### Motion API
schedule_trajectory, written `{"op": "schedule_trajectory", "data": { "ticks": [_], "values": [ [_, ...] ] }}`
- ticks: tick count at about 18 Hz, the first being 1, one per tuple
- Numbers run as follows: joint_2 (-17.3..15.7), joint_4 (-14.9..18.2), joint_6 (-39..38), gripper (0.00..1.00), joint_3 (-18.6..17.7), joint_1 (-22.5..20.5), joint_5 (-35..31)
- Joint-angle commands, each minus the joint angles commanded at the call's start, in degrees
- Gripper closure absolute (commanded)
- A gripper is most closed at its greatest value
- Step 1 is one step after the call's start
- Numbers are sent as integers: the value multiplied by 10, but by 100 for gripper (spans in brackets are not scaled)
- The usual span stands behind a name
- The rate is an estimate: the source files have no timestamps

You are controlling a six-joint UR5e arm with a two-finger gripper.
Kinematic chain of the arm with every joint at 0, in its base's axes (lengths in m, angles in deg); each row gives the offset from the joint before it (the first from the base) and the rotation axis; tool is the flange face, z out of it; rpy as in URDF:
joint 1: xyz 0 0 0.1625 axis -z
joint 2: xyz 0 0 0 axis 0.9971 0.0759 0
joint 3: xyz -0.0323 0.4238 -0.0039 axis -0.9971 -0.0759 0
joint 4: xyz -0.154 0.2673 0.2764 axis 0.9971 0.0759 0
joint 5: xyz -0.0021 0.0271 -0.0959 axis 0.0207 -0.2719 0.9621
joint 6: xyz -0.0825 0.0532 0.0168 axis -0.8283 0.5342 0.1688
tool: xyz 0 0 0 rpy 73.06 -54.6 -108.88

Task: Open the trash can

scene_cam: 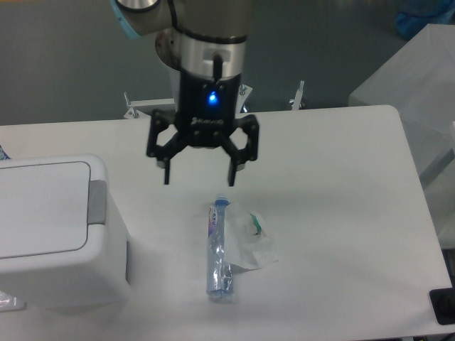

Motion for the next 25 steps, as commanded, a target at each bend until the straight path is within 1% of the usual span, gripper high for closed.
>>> {"op": "schedule_trajectory", "data": {
  "ticks": [2,6,15,25],
  "values": [
    [1,-10,-13,0,-4,8,1],
    [4,-11,-70,0,-8,27,0],
    [6,-11,-75,0,-30,48,0],
    [11,-11,-95,0,-31,53,2]
  ]
}}
